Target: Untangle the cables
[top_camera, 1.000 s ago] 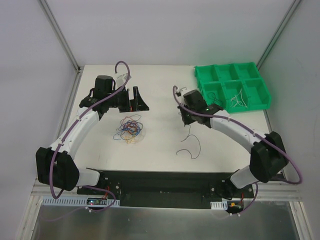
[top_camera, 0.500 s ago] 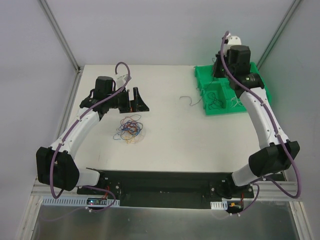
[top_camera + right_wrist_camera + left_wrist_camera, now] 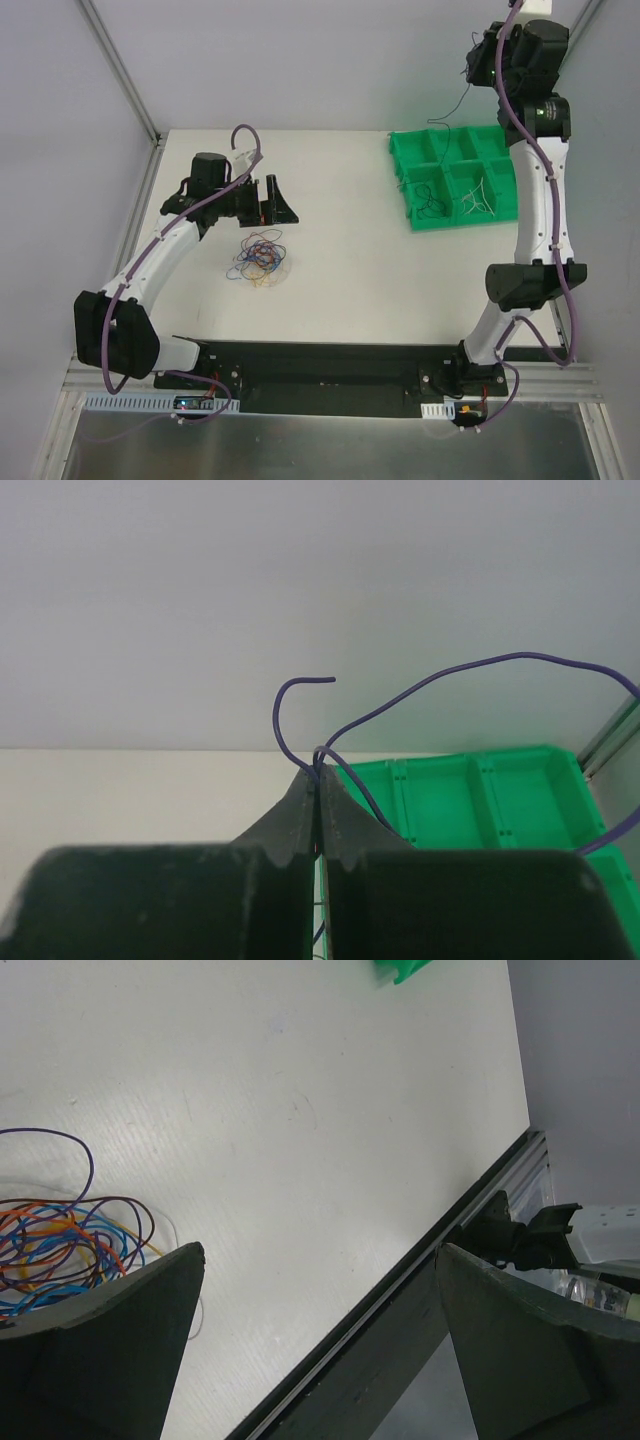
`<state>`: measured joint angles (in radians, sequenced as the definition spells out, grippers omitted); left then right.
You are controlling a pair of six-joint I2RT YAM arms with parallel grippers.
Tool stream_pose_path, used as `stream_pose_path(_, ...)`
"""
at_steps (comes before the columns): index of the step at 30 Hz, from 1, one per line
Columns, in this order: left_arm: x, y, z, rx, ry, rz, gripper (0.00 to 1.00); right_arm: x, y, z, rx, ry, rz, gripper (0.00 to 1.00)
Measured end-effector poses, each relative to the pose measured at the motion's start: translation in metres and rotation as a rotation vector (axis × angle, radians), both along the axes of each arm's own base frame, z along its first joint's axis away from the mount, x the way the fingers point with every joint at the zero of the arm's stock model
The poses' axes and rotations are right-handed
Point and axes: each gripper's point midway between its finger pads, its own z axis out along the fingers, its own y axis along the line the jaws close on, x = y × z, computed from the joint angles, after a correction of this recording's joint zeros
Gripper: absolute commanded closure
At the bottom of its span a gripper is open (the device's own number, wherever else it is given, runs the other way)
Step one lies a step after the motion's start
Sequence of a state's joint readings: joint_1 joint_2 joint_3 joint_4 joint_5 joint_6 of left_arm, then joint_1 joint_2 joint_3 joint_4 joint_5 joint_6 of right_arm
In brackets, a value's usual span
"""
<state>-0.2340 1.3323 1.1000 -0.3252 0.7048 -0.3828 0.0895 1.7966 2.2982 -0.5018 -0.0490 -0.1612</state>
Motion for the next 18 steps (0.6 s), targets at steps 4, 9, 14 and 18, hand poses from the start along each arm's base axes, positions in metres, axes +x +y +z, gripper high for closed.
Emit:
stream_pose_path(4, 0.0, 0.0, -0.002, 0.001, 0.007, -0.001, 0.01, -0.001, -0.007, 0.017, 0.003, -0.042, -0.014, 1.0)
stream_pose_path(9, 0.001, -0.001, -0.003, 0.0, 0.01, -0.002, 0.01, 0.006, -0.009, 0.0, -0.008, -0.013, -0.021, 1.0)
stream_pose_path(14, 0.002, -0.001, -0.006, -0.001, 0.017, -0.005, 0.01, 0.021, -0.014, -0.054, -0.069, 0.086, -0.041, 1.0)
stream_pose_path(18, 0.001, -0.002, -0.006, -0.007, 0.022, -0.013, 0.01, 0.028, -0.022, -0.113, -0.134, 0.198, -0.063, 1.0)
